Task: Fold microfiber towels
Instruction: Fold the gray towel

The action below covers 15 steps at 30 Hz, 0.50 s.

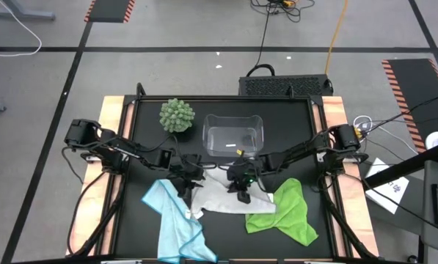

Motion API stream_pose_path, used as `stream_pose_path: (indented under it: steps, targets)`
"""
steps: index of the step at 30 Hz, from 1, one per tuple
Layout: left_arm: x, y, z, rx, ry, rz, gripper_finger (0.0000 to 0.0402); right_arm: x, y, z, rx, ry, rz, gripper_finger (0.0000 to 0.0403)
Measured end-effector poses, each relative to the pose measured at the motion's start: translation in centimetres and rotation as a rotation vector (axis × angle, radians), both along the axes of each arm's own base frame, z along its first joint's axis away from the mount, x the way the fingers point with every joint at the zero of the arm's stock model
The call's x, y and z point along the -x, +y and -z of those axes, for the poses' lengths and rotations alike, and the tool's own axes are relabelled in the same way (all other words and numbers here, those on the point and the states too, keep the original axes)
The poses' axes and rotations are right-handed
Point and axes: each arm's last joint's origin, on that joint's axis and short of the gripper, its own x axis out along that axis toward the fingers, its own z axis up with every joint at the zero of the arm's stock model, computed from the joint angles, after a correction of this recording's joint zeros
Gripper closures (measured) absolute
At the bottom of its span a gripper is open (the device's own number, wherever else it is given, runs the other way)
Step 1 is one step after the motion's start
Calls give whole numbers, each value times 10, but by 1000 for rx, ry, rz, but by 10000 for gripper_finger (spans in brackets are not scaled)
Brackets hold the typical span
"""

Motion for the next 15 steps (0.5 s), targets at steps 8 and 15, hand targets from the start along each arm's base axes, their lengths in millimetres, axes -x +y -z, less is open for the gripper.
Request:
stream_pose_path:
  steps: [8,15]
  targets:
    - [-3,8,-2,-69,-53,9,254,-10,5,-14,38,6,-67,400]
    - [-8,20,-7,-47,-122,66,254,-15,8,-22,52,-8,-116,401]
